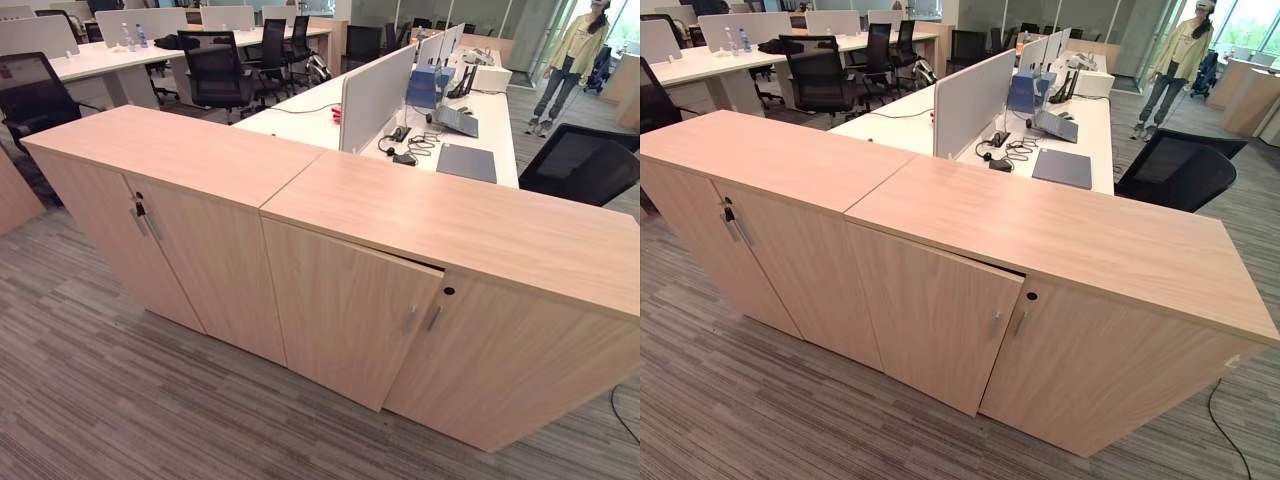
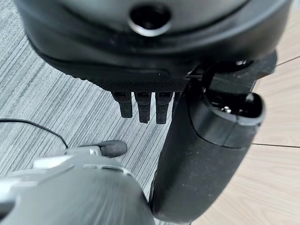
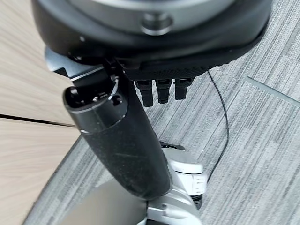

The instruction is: Put the empty folder in the office cabinet

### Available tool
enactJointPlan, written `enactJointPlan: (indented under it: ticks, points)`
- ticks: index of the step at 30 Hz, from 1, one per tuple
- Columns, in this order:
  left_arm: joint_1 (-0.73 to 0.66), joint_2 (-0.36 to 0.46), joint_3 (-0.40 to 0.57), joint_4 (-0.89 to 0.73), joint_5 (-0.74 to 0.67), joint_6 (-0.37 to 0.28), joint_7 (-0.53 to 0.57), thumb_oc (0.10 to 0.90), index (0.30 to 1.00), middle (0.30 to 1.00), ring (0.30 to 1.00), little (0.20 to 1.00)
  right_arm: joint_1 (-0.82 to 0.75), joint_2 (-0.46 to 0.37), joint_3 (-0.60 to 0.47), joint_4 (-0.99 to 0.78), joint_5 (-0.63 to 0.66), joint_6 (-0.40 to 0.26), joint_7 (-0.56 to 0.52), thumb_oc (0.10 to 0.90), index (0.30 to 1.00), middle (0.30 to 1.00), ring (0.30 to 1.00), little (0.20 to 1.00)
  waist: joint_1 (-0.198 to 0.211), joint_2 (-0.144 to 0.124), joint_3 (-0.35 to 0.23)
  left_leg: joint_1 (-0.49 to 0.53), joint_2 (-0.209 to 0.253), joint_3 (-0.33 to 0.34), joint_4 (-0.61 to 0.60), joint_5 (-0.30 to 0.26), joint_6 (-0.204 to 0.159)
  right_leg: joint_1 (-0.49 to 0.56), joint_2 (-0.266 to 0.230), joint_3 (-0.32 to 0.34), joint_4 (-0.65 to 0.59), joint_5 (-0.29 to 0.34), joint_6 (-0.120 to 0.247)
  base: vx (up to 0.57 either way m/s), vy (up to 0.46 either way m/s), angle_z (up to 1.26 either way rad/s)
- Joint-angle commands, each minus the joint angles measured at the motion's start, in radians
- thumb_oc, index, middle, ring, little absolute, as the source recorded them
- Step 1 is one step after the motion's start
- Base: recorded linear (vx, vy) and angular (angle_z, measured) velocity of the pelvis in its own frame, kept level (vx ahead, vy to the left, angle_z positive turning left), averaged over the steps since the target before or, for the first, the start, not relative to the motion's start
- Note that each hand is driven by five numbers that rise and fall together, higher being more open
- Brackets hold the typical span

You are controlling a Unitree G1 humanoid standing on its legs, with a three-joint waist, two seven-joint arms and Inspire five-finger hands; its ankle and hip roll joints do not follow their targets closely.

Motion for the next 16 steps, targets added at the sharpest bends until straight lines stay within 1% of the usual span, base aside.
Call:
enactJointPlan:
  ticks: [1, 3, 4, 9, 11, 12, 16]
  points:
    - [-0.071, -0.008, -0.017, -0.016, 0.117, -0.069, 0.051, 0.8, 0.9, 0.9, 0.9, 0.9, -0.065, -0.009, 0.03, 0.045, 0.044, -0.043, -0.033, 0.8, 0.9, 0.9, 0.9, 0.9, -0.001, 0.013, 0.039, -0.004, -0.07, -0.118, -0.002, -0.071, 0.021, 0.032, 0.075, -0.097, 0.012, -0.106, 0.001, -0.02, -0.003, 0.06]
    - [-0.071, -0.008, -0.022, -0.013, 0.109, -0.065, 0.039, 0.8, 0.9, 0.9, 0.9, 0.9, -0.066, -0.012, 0.032, 0.043, 0.044, -0.044, -0.034, 0.8, 0.9, 0.9, 0.9, 0.9, -0.002, 0.013, 0.04, -0.006, -0.069, -0.118, -0.002, -0.071, 0.021, 0.029, 0.074, -0.098, 0.013, -0.105, 0.001, -0.01, 0.0, 0.02]
    - [-0.077, -0.007, -0.021, 0.005, 0.075, -0.054, 0.007, 0.8, 0.9, 0.9, 0.9, 0.9, -0.069, -0.019, 0.033, 0.045, 0.037, -0.042, -0.032, 0.8, 0.9, 0.9, 0.9, 0.9, -0.004, 0.016, 0.04, -0.008, -0.069, -0.117, -0.002, -0.07, 0.022, 0.026, 0.074, -0.098, 0.014, -0.104, 0.002, 0.0, 0.0, 0.0]
    - [-0.099, -0.016, -0.041, 0.008, 0.045, -0.046, -0.036, 0.8, 0.9, 0.9, 0.9, 0.9, -0.083, -0.015, 0.049, 0.045, 0.025, -0.032, -0.021, 0.8, 0.9, 0.9, 0.9, 0.9, -0.011, 0.023, 0.037, -0.007, -0.069, -0.11, -0.002, -0.072, 0.023, 0.025, 0.073, -0.093, 0.014, -0.101, 0.002, 0.0, 0.0, 0.0]
    - [-0.109, -0.021, -0.067, 0.001, 0.061, -0.046, -0.051, 0.8, 0.9, 0.9, 0.9, 0.9, -0.085, -0.01, 0.055, 0.047, 0.017, -0.027, -0.02, 0.8, 0.9, 0.9, 0.9, 0.9, -0.015, 0.027, 0.034, -0.006, -0.068, -0.106, -0.002, -0.073, 0.023, 0.024, 0.074, -0.091, 0.015, -0.1, 0.001, 0.0, 0.0, 0.0]
    - [-0.117, -0.024, -0.099, -0.004, 0.093, -0.045, -0.058, 0.8, 0.9, 0.9, 0.9, 0.9, -0.087, -0.005, 0.059, 0.05, 0.012, -0.025, -0.021, 0.8, 0.9, 0.9, 0.9, 0.9, -0.02, 0.031, 0.032, -0.005, -0.069, -0.103, -0.002, -0.076, 0.024, 0.023, 0.075, -0.086, 0.014, -0.099, 0.001, 0.0, 0.0, 0.0]
    - [-0.123, -0.024, -0.126, -0.007, 0.124, -0.046, -0.064, 0.8, 0.9, 0.9, 0.9, 0.9, -0.09, -0.003, 0.061, 0.053, 0.011, -0.025, -0.021, 0.8, 0.9, 0.9, 0.9, 0.9, -0.024, 0.035, 0.032, -0.003, -0.069, -0.099, -0.002, -0.078, 0.025, 0.024, 0.076, -0.081, 0.014, -0.099, 0.002, 0.0, 0.006, -0.02]
